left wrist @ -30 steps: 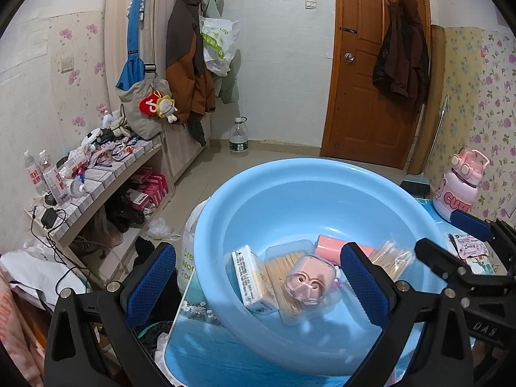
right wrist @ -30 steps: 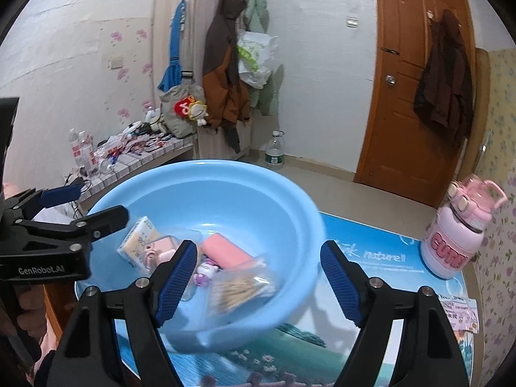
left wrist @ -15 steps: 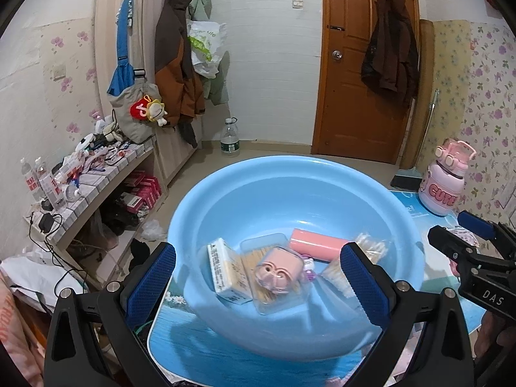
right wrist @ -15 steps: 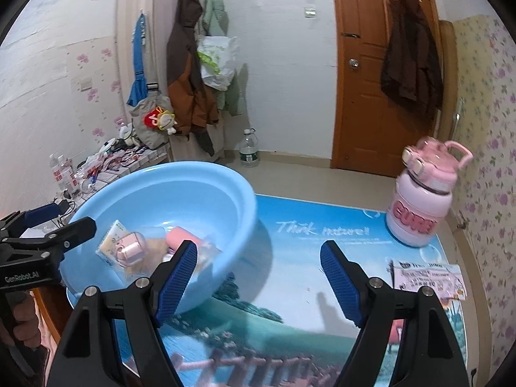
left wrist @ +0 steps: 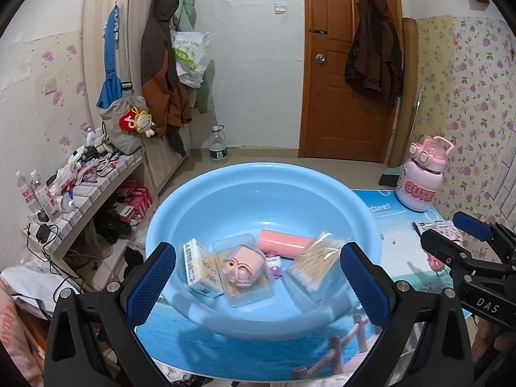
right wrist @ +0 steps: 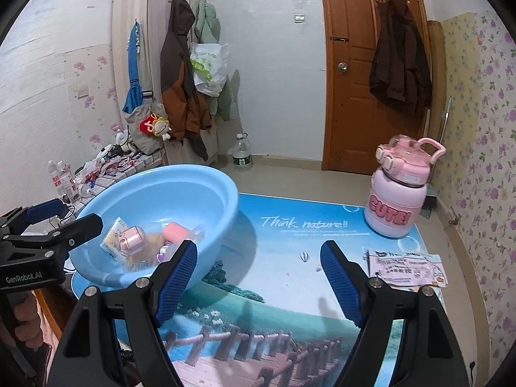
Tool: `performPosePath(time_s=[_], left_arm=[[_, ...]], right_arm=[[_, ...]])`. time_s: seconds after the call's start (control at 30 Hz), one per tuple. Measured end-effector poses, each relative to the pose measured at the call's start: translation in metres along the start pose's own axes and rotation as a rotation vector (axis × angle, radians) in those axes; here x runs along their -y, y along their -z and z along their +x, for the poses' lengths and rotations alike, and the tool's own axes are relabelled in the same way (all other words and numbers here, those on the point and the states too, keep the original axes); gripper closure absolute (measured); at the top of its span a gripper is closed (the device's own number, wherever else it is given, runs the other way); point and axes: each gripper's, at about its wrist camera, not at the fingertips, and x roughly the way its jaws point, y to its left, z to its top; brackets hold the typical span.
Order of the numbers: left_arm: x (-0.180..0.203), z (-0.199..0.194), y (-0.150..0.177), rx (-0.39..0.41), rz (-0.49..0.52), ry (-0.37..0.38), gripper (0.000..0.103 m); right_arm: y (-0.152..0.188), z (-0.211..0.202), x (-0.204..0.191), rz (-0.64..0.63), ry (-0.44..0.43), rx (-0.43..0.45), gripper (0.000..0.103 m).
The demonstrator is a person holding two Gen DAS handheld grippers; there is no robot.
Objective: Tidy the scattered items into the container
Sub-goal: 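Withdraw both grippers from the basin back over the table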
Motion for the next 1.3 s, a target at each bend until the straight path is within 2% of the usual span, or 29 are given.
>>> performPosePath(time_s=[0.27, 0.53, 0.8, 1.3], left_arm=[[0.021, -0.020, 0.010, 0.020, 0.015, 0.043, 0.000], [0.052, -0.028, 0.029, 0.001, 0.047, 0.101, 0.000], [0.068, -0.030, 0.042, -0.037, 0.034, 0.105, 0.000], [0.082, -0.028, 0.052, -0.054, 0.042, 0.124, 0.000]], right_arm=[[0.008, -0.033, 0.014, 0.094, 0.070, -0.035, 0.022], [0.030, -0.061, 0.021, 0.098, 0.120, -0.046, 0.022], [0.052, -0.082, 0.021, 0.086, 0.280, -0.033, 0.022], [0.065, -0.081, 0.035, 0.123, 0.256, -0.054, 0.022]])
